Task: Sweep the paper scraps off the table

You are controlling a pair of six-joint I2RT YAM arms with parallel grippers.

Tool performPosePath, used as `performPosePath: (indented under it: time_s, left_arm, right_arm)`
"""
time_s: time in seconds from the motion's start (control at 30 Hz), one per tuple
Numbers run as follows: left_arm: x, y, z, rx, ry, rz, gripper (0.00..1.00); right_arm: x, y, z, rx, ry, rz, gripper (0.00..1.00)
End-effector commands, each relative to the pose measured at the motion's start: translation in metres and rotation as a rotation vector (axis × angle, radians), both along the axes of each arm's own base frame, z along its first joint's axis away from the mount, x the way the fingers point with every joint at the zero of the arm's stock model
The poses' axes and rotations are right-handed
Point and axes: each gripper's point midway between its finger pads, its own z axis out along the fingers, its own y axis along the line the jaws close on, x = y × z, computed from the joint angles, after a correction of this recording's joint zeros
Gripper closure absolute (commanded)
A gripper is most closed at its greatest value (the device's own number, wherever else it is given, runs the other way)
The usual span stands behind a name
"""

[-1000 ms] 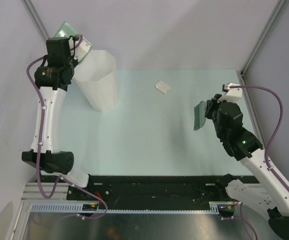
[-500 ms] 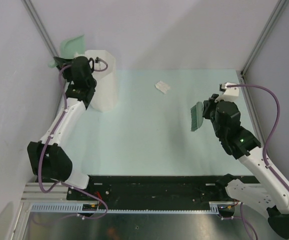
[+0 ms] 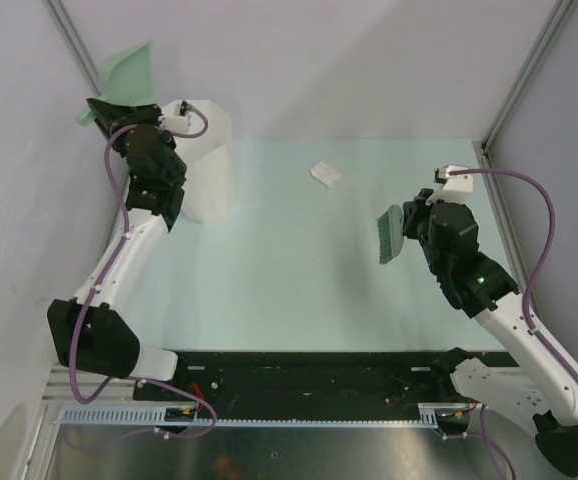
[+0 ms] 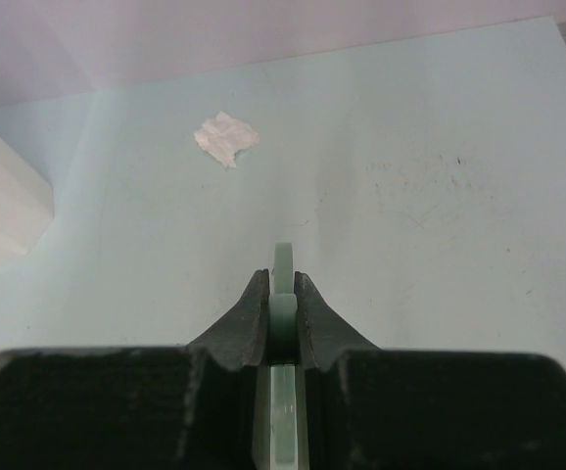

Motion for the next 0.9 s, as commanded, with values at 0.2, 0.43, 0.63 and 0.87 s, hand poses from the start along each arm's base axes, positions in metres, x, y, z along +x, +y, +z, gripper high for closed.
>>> performPosePath:
  time_s: [0.2,0.43,0.63,0.87]
  left_arm:
    - [-0.017,-0.015,0.030,-0.096,-0.123,-0.119,1.00]
    - [-0.030,-0.035,0.001,-0.523,-0.085,-0.294,1.00]
    - [-0.059,-0.086,-0.102,-0.844,0.296,-0.425,1.00]
    - [-0.114,-0.154,-0.240,-1.087,0.846,-0.467,1.00]
  right_arm:
    - [0.051,0.037,0.047,-0.267,-0.283,0.168,1.00]
    - [0.131,0.085,0.046,-0.602,-0.534,0.304,1.00]
    - [0.199,0.123,0.032,-0.633,-0.650,0.441,1.00]
    - [0.251,0.145,-0.012,-0.711,-0.598,0.526,1.00]
